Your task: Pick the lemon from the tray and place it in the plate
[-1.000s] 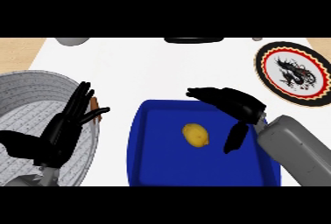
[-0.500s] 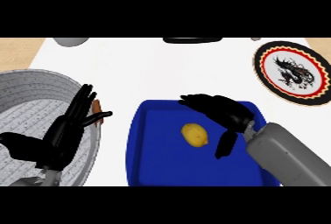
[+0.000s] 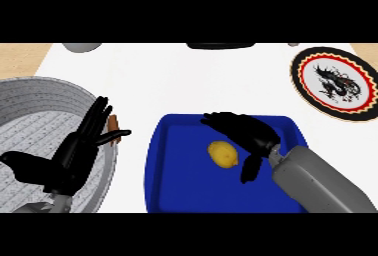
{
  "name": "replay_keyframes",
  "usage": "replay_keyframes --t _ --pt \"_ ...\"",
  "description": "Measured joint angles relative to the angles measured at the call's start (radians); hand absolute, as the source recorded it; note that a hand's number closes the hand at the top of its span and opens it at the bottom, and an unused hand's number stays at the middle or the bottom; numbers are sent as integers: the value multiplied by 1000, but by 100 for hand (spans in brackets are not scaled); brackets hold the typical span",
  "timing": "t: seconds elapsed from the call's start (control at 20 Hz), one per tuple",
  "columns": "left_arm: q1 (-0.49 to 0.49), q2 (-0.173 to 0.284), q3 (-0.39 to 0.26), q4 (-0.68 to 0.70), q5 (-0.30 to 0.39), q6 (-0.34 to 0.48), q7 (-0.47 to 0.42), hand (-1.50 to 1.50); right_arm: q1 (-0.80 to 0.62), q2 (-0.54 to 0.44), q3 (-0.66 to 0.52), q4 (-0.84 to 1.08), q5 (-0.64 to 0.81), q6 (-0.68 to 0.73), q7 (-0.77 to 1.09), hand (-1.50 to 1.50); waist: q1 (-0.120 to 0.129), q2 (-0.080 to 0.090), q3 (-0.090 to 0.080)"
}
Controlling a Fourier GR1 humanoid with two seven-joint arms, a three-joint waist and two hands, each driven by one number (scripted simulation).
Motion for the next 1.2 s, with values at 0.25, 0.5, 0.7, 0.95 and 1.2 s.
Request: replay_keyframes --t 0.25,0.5,0.7,0.95,1.2 --pt "-2 -3 -8 -3 7 2 0 0 6 18 24 42 36 -11 -4 -150 7 2 -1" --pt "-5 -10 -21 -2 8 8 1 0 -10 24 65 78 89 -15 -40 150 12 4 -1" --pt "-4 -11 -26 1 10 13 1 0 -15 46 86 92 134 -53 -54 150 10 0 -1" --pt "-1 -8 -28 -3 19 9 2 0 -23 56 82 110 167 -103 -86 150 10 -1 -2" --pt "3 4 -26 -5 22 23 12 0 -16 97 -3 104 155 -234 -88 150 -5 1 1"
